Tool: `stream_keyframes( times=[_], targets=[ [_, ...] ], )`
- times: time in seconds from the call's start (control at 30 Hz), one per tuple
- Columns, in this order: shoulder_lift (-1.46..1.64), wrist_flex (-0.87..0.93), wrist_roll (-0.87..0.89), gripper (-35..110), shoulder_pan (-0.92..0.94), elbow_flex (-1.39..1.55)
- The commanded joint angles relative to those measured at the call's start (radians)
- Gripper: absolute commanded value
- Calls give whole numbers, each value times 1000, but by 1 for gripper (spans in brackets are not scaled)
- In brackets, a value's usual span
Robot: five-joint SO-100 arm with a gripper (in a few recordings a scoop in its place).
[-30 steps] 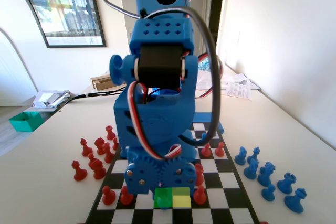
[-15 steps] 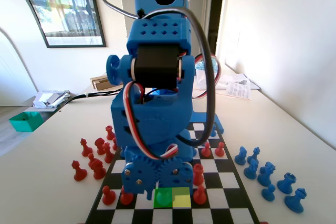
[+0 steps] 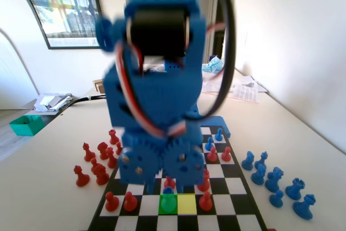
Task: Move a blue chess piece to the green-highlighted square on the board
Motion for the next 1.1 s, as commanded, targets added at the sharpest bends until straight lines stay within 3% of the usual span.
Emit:
stream_keyframes(
  times=[0.0,0.53,1.07],
  targets=[
    [173,63,-6,14,28,-89],
    [699,393,-64,1,29,-67],
    [1358,512,-106,1,-23,348]
  ],
)
